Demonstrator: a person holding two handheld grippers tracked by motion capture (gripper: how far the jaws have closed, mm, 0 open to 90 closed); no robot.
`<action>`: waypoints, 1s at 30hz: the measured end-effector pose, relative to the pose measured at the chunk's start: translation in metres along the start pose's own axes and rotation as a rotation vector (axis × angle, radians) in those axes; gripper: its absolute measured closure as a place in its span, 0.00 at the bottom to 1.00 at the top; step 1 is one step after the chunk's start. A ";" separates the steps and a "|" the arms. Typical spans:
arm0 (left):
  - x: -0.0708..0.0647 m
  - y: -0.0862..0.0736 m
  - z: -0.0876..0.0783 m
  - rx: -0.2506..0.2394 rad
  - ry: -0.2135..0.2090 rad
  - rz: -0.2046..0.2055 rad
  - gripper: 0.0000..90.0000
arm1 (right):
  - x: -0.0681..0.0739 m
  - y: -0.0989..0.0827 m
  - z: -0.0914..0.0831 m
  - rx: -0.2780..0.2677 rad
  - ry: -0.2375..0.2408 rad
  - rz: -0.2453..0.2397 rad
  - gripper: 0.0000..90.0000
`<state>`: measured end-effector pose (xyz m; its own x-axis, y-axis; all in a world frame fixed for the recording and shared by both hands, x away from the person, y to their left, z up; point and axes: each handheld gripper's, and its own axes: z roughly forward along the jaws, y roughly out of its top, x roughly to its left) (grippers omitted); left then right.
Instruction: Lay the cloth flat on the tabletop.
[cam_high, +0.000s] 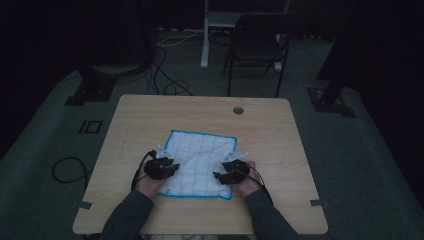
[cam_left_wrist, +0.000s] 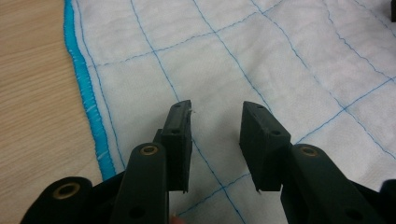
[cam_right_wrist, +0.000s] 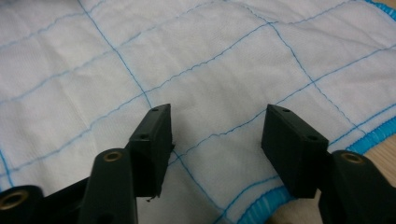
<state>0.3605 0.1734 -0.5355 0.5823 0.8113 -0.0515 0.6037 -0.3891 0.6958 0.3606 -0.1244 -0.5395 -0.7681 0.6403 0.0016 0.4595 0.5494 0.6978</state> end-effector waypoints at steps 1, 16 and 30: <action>-0.001 -0.001 0.000 0.000 -0.004 -0.002 0.71 | 0.000 -0.001 -0.001 0.000 -0.001 -0.001 0.46; -0.017 -0.011 -0.004 -0.029 -0.080 -0.009 0.68 | -0.012 -0.022 -0.019 -0.016 -0.033 0.026 0.45; -0.025 -0.012 -0.005 -0.039 -0.067 0.030 0.63 | -0.012 -0.035 -0.027 -0.044 -0.041 0.037 0.45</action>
<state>0.3360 0.1599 -0.5389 0.6354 0.7683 -0.0773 0.5646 -0.3939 0.7252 0.3415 -0.1654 -0.5445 -0.7315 0.6818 -0.0007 0.4664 0.5011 0.7290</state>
